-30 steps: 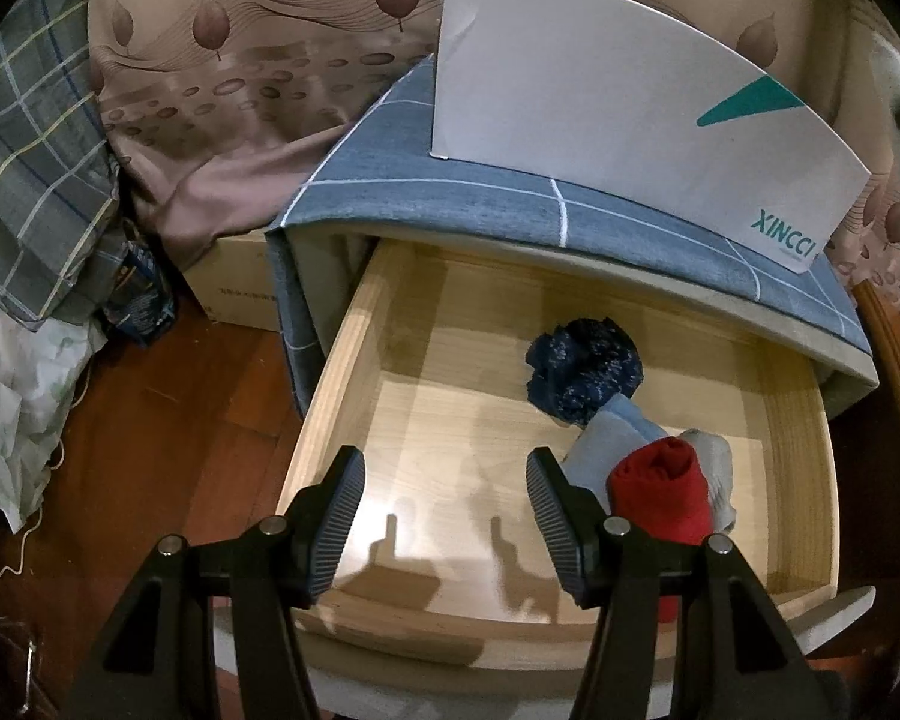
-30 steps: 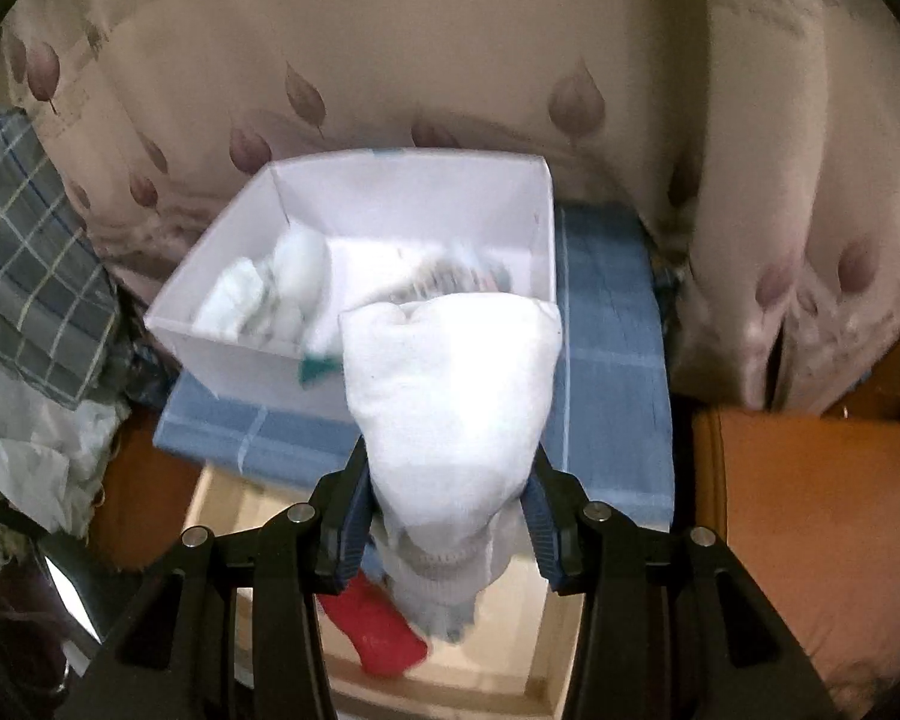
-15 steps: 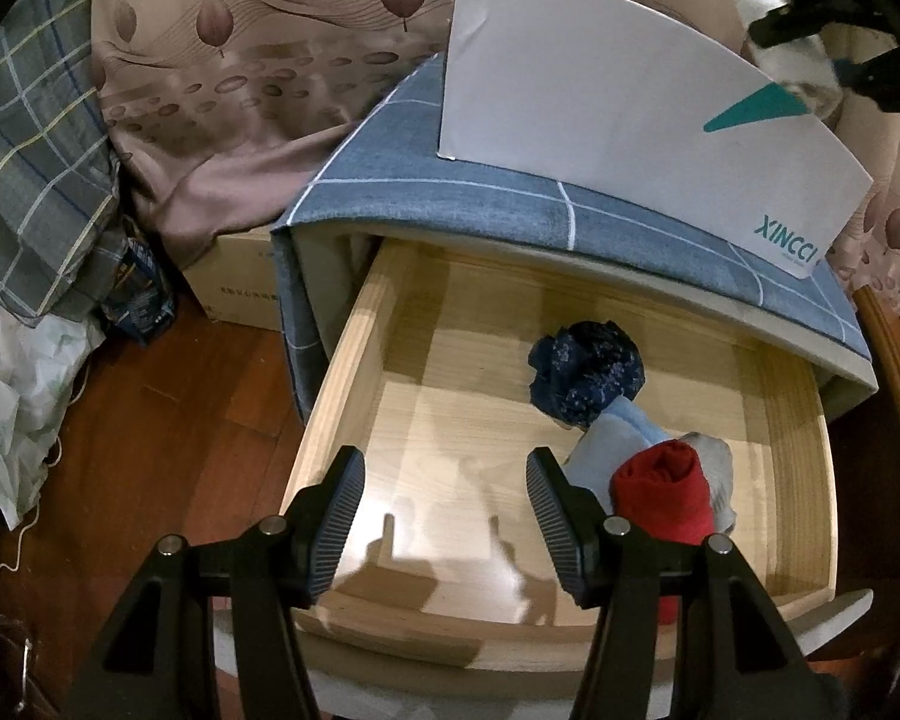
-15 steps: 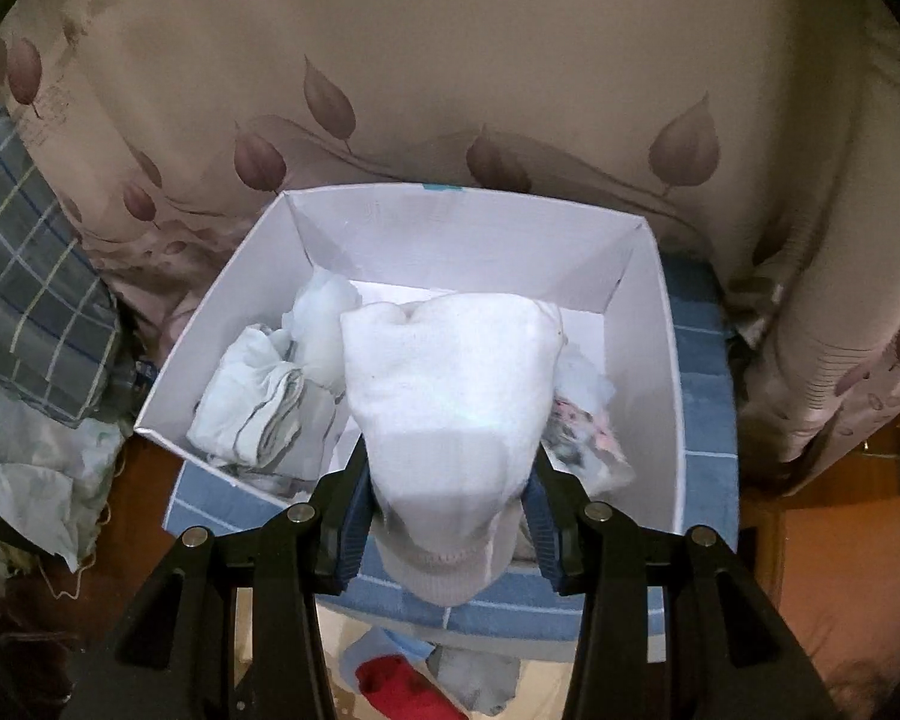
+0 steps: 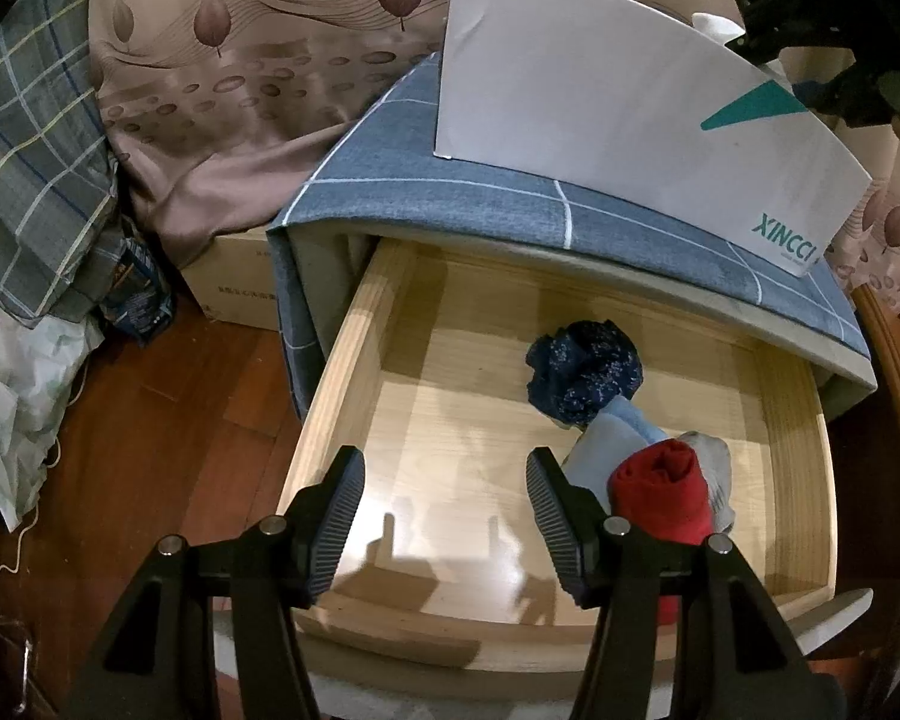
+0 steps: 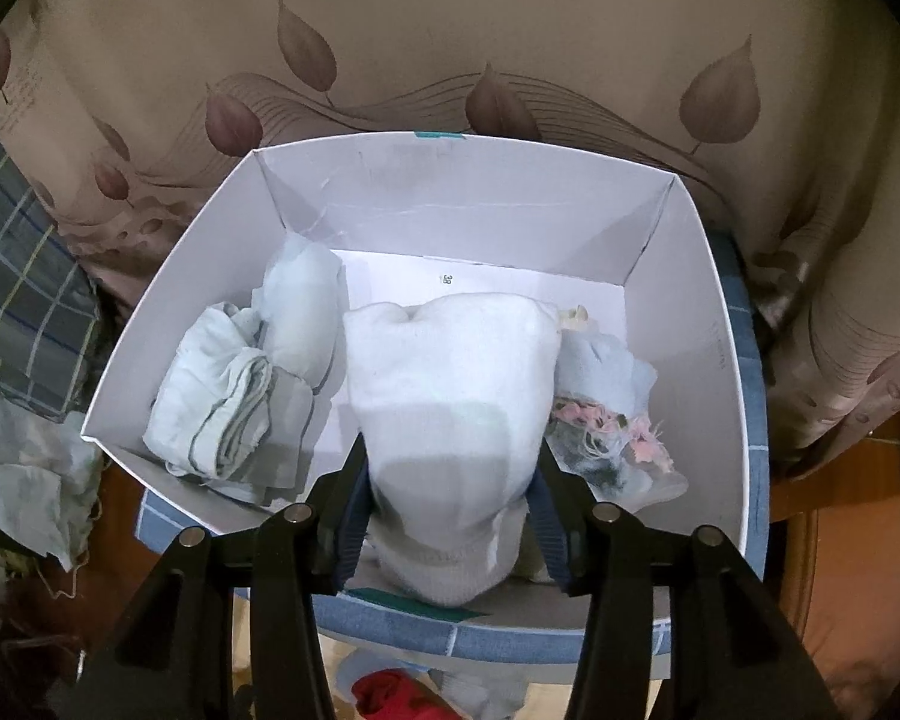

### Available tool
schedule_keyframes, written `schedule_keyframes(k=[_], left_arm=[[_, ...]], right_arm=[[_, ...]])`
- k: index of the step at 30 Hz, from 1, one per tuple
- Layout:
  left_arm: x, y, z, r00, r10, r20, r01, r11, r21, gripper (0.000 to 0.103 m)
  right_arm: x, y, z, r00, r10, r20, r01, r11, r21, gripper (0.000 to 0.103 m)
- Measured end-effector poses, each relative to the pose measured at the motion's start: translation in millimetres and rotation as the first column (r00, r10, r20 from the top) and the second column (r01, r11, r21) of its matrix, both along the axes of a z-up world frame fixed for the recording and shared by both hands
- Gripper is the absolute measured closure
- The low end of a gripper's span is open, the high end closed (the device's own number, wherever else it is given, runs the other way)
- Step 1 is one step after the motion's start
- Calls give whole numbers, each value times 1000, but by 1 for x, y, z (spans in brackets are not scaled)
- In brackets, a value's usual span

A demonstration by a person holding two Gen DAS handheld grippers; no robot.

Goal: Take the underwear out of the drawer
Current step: 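Carry the white sock with the right tool up over the white box, then open the right tool to release the white sock into the box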

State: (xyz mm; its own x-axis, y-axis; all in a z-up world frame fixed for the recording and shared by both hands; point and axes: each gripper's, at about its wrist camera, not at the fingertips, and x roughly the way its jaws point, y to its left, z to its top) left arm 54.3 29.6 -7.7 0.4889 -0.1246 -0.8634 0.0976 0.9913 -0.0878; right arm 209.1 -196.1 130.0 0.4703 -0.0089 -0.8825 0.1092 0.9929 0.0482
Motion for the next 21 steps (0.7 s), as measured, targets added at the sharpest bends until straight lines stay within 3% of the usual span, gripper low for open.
schedule_keyframes(k=[13, 21], left_arm=[[-1, 0, 0, 1000, 3, 0, -3, 1000, -2, 45], [-1, 2, 0, 1000, 4, -4, -4, 1000, -2, 45]], right_arm=[[-6, 9, 1, 1000, 16, 19, -16, 1000, 6, 44], [-27, 11, 17, 997, 45, 58, -47, 999, 27, 44]])
